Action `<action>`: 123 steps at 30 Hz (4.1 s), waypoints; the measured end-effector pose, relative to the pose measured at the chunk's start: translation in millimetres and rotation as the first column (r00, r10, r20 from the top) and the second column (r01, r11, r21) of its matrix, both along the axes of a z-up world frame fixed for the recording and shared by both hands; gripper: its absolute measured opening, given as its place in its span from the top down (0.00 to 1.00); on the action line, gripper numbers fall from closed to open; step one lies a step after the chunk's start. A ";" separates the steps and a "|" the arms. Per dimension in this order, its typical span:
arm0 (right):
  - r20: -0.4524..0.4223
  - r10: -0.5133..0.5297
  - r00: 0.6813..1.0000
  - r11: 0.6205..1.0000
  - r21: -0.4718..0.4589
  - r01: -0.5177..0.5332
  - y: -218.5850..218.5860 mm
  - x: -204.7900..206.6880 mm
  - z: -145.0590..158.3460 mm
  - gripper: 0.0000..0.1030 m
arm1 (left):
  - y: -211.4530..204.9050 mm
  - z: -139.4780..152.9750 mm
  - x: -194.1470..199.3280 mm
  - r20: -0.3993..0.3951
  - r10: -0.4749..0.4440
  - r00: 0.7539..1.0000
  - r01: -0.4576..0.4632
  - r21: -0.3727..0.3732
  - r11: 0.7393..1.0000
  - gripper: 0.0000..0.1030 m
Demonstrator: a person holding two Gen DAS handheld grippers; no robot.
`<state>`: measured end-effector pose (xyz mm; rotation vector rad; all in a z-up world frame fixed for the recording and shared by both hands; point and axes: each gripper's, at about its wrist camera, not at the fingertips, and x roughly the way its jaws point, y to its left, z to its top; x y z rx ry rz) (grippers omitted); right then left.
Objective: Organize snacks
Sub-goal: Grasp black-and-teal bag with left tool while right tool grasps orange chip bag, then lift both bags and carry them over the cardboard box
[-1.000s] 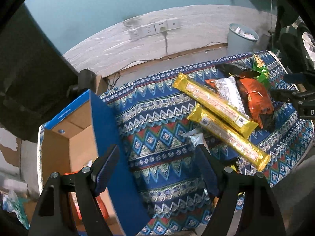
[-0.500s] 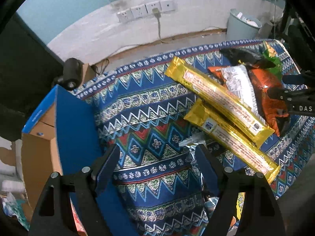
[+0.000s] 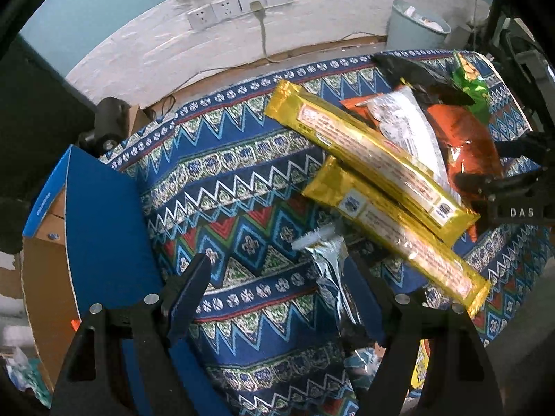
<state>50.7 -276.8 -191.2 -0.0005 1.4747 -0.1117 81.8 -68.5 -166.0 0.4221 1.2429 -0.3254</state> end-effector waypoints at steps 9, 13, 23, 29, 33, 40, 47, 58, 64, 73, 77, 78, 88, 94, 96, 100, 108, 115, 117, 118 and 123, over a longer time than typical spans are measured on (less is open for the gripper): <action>-0.014 0.064 0.998 0.998 -0.002 -0.064 11.1 -33.4 3.6 0.44 | 0.9 0.1 -26.9 -0.070 -0.006 0.998 0.003 -0.043 0.999 0.22; -0.032 0.072 0.997 0.997 -0.012 -0.073 15.5 -53.4 4.2 0.45 | -0.6 -7.3 -42.9 -0.104 -0.015 0.994 0.011 -0.040 0.999 0.21; -0.054 0.073 0.996 0.997 -0.014 -0.074 22.4 -96.2 15.9 0.45 | -3.7 -26.6 -63.6 -0.182 0.011 0.983 -0.021 -0.050 0.999 0.15; -0.024 0.032 0.999 0.999 0.011 -0.032 11.5 -97.2 23.2 0.34 | -6.5 -33.0 -60.6 -0.253 0.055 0.966 -0.080 -0.092 0.992 0.15; -0.020 0.006 1.000 1.000 0.025 -0.006 1.8 -93.7 21.9 0.30 | -16.9 -38.1 -71.0 -0.286 0.043 0.957 -0.074 -0.098 0.992 0.15; -0.028 0.005 1.000 0.999 0.049 -0.004 -9.1 -75.7 6.1 0.30 | -31.6 -56.7 -89.9 -0.335 -0.001 0.942 -0.030 -0.086 0.996 0.15; -0.033 0.009 0.999 0.999 0.042 -0.008 -2.0 -64.5 -11.9 0.27 | -21.5 -51.9 -82.9 -0.361 -0.004 0.932 -0.061 -0.169 0.984 0.47; 0.001 0.067 0.998 0.997 -0.029 -0.067 26.7 -66.9 0.7 0.57 | 8.4 -11.4 -82.7 -0.274 -0.002 0.962 -0.049 -0.182 0.982 0.75; 0.024 0.054 0.998 0.998 -0.019 -0.054 32.2 -64.7 18.2 0.57 | 35.5 -1.7 -67.4 -0.241 0.007 0.971 -0.062 -0.221 0.973 0.75; 0.081 0.071 0.994 0.997 -0.030 -0.069 28.9 -63.9 47.5 0.57 | 48.8 25.1 -59.1 -0.168 0.045 0.985 -0.090 -0.265 0.960 0.75; 0.107 0.073 0.992 0.997 -0.027 -0.070 25.9 -59.8 57.1 0.57 | 42.8 31.9 -57.3 -0.116 0.056 0.992 -0.083 -0.248 0.965 0.75; 0.114 0.075 0.991 0.997 -0.026 -0.073 26.6 -59.7 59.6 0.57 | 44.2 35.3 -57.0 -0.098 0.060 0.993 -0.082 -0.241 0.967 0.75; 0.172 0.107 0.979 0.994 -0.045 -0.100 42.7 -58.4 90.8 0.57 | 53.5 63.5 -52.8 0.039 0.080 0.996 -0.070 -0.207 0.976 0.75; 0.211 0.124 0.970 0.992 -0.037 -0.119 54.8 -56.1 109.0 0.57 | 61.9 78.6 -53.8 0.137 0.092 0.986 -0.070 -0.158 0.985 0.75; 0.221 0.131 0.966 0.991 -0.034 -0.127 60.6 -54.3 114.2 0.57 | 65.6 83.1 -54.0 0.155 0.096 0.983 -0.072 -0.154 0.986 0.75; 0.244 0.150 0.958 0.989 -0.025 -0.149 76.4 -48.2 125.9 0.57 | 73.7 94.9 -56.7 0.207 0.099 0.973 -0.071 -0.137 0.988 0.75; 0.280 0.202 0.939 0.978 -0.011 -0.207 114.2 -32.0 143.6 0.57 | 95.0 117.6 -63.2 0.300 0.106 0.948 -0.074 -0.115 0.991 0.75; 0.290 0.245 0.925 0.966 0.014 -0.260 149.7 -16.8 149.9 0.57 | 122.0 126.0 -63.7 0.333 0.142 0.932 -0.106 -0.123 0.987 0.75; 0.292 0.258 0.921 0.961 0.018 -0.275 160.6 -12.6 151.5 0.57 | 131.0 125.0 -62.1 0.331 0.159 0.930 -0.122 -0.130 0.984 0.75; 0.293 0.265 0.919 0.959 0.020 -0.283 167.3 -10.0 152.5 0.57 | 134.8 124.3 -61.4 0.330 0.168 0.929 -0.131 -0.133 0.982 0.75; 0.299 0.303 0.905 0.944 0.035 -0.327 199.1 2.0 156.4 0.57 | 160.5 120.8 -60.3 0.325 0.208 0.923 -0.170 -0.141 0.975 0.75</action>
